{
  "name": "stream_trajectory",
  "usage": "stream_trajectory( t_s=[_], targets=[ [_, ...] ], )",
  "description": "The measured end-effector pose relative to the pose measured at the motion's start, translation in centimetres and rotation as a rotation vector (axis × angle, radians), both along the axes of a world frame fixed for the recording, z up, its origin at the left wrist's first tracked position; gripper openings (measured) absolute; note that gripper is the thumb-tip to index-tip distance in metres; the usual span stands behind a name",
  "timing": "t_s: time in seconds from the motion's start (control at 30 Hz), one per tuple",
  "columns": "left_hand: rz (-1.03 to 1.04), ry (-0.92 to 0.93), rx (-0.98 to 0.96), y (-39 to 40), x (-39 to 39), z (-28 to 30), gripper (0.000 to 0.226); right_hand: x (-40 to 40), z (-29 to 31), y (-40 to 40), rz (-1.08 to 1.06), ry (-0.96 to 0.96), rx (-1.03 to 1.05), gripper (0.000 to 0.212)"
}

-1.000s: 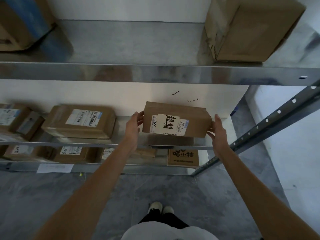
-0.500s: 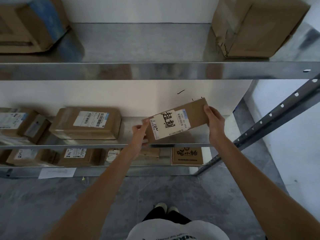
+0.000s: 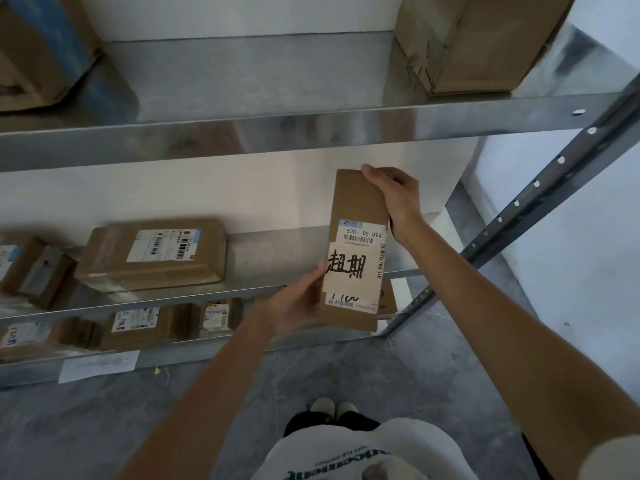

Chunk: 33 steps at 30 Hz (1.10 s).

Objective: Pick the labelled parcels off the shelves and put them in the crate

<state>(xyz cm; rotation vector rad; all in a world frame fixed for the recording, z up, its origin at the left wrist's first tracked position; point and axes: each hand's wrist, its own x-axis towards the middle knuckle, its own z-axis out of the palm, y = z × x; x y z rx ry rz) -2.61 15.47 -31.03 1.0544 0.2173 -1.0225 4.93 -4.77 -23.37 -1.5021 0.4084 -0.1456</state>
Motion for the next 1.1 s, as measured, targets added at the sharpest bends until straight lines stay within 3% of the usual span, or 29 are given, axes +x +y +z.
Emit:
stream_trajectory(
  t_s=[0.1,0.23,0.33,0.4,0.57,0.67,0.9,1.03,1.1],
  targets=[
    [0.062,-0.187,0.103,-1.3,0.9,2.0,0.053,-0.4,-0.8,1.2,-0.017,0.011,0.008,0.037],
    [0.215,-0.284,0.097,-2.9,2.0,3.8,0.054,-1.7,-2.0,2.5,-0.056,0.018,0.092,0.043],
    [0.248,-0.319,0.075,-3.0,2.8,4.0,0.061,-3.0,-3.0,3.1,0.111,0.115,0.173,0.089],
    [0.25,-0.355,0.097,-2.9,2.9,4.1,0.059,-3.6,-3.4,3.4,0.154,0.125,0.182,0.103],
    [0.213,-0.353,0.171,-2.9,2.8,4.0,0.062,-4.0,-3.1,3.5,0.119,0.14,0.138,0.068],
    [0.199,-0.344,0.185,-2.5,2.7,4.4,0.06,-3.9,-3.0,3.4,0.109,0.14,0.149,0.093],
    [-0.071,-0.336,0.387,-0.2,3.3,4.7,0.083,-3.7,-2.9,0.8,0.042,0.107,0.247,0.068],
    [0.151,-0.409,0.638,0.3,2.8,4.3,0.076,-4.6,-3.4,0.4,-0.089,0.086,0.328,0.06],
    [0.334,-0.289,0.669,1.3,2.6,3.8,0.066,-5.1,-3.8,0.1,-0.171,0.081,0.342,0.058]
  ],
)
